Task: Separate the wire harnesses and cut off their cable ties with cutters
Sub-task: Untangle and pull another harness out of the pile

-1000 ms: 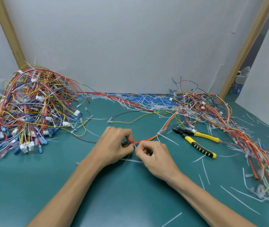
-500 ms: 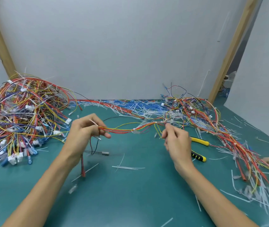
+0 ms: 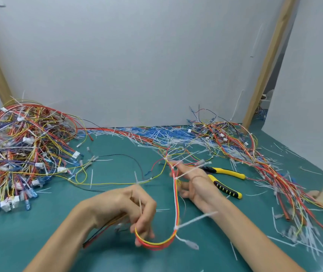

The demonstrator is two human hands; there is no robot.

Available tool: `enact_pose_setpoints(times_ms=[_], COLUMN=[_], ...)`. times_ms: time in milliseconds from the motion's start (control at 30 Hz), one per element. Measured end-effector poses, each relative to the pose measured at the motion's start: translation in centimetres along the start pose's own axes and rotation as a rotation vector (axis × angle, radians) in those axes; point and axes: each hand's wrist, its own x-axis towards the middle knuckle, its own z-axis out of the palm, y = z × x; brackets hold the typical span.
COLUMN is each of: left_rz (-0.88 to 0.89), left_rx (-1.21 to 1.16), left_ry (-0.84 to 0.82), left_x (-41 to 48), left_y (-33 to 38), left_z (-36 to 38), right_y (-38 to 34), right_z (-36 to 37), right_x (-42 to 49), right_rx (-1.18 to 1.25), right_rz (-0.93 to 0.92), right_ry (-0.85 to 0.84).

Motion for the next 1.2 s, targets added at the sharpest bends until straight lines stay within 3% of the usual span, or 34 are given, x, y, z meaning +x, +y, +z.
enact_pose_setpoints(times_ms=[167,267,333,400,567,867,1200], left_rz=[-0.145,-0.171,-0.231,-0.254,-0.068,0.318,0.340], left_rx=[0.349,0.725,1.085,1.240,1.049,0.939,0.500], left_ry=[0.522,0.832,0.942,0.991,1.020,1.362,1.358], left_x=[-0.1,-0.2,-0.2,-0.1,0.3,2.2,3.7], left_y=[-0.4,-0.9,-1.4,-1.6,-1.1,-1.2,-2.0], left_z=[-1.1,-1.9,-1.8,-1.3,-0.7,0.6,1.1], right_y=[0.2,0.0,0.3,0.5,0.6,0.9,1.9], right_z=[0.0,-0.4,-0.5,-0.6,-0.6,0.9,2.5], right_x=[-0.4,-0.6,-0.5,-0.3,0.0,-1.3,-3.1], right_rx=[-0.101,-0.233,-0.298,-0.327,-0.385,-0.738,-0.895], right_rz=[-0.172,-0.322,-0.411,-0.474,-0.602,-0.903,-1.011], right_ry=[-0.032,-0.019,0.028,0.070,0.090,0.207,0.132])
